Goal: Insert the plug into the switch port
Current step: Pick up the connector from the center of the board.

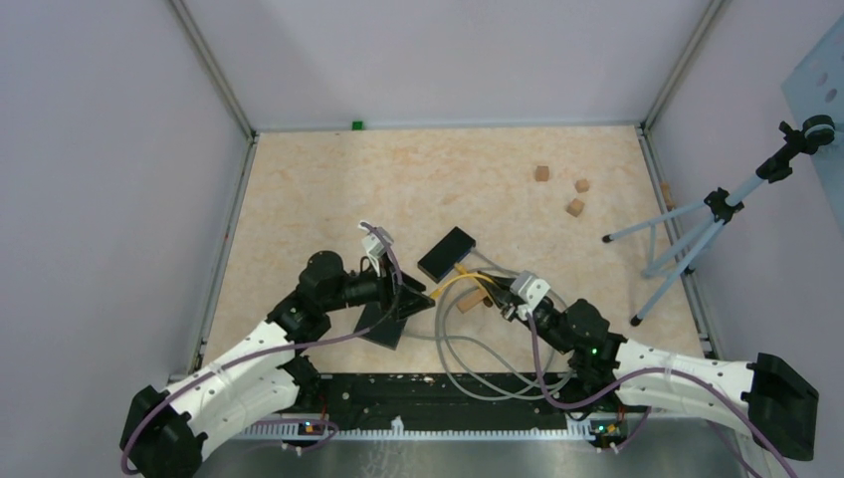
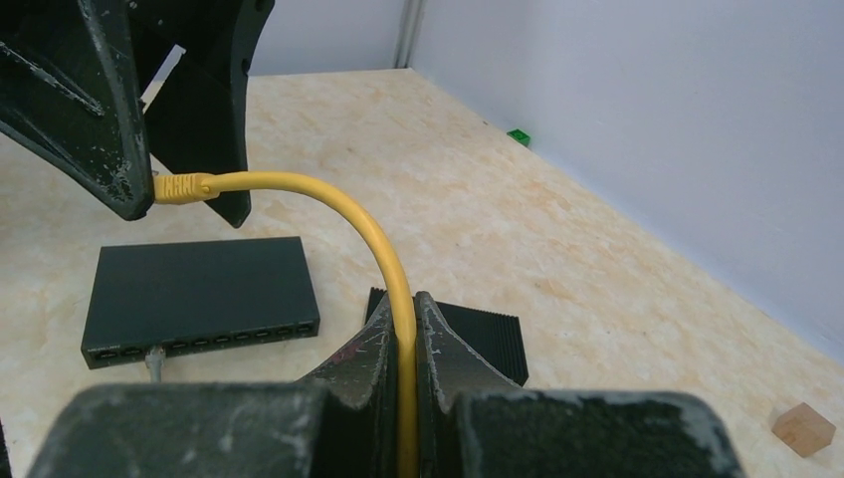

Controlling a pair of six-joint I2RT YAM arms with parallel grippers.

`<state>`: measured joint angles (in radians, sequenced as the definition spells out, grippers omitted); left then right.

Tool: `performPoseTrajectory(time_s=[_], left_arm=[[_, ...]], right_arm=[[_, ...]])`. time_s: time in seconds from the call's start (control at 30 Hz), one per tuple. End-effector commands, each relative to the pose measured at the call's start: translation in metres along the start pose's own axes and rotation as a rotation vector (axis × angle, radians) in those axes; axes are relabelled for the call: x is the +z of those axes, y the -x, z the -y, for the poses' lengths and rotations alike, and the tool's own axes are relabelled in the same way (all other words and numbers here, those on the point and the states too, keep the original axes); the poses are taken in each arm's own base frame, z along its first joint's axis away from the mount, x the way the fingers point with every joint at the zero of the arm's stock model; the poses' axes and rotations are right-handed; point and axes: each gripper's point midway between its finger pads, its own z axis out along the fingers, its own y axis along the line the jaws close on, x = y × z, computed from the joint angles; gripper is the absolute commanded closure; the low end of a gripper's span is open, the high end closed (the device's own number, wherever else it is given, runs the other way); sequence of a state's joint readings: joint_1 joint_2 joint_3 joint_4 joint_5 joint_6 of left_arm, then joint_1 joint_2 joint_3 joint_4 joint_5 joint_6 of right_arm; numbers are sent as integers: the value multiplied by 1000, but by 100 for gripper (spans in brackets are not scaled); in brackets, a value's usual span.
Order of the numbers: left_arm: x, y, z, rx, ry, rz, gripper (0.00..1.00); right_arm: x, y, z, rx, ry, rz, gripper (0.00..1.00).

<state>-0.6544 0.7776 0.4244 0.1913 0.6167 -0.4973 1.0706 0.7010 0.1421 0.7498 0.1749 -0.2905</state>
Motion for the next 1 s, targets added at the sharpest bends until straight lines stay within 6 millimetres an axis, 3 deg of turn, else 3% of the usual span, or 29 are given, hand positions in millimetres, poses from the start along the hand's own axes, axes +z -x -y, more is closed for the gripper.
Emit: performPoseTrajectory(time_s=[0.0, 0.2, 0.4, 0.43, 0.53, 0.67, 0.97], left_arm=[[4, 20, 20, 68, -90, 38, 41], [5, 13, 28, 80, -149, -4, 61], [2, 15, 31, 137, -158, 0, 100], [2, 15, 29, 151, -146, -9, 100], [-1, 22, 24, 254, -104, -16, 100], [-13, 33, 17, 492, -41, -20, 100], [-48, 54, 32, 1077, -40, 48, 100]], right_arm=[[0, 11, 2, 23, -6, 43, 100], [0, 12, 2, 25, -7, 46, 100], [1, 12, -11, -14, 80, 37, 100], [0, 12, -16, -29, 112, 35, 100], [-2, 20, -26, -47, 186, 35, 70], [-5, 37, -34, -46, 273, 11, 52], [-17, 82, -74, -77, 622, -15, 47]])
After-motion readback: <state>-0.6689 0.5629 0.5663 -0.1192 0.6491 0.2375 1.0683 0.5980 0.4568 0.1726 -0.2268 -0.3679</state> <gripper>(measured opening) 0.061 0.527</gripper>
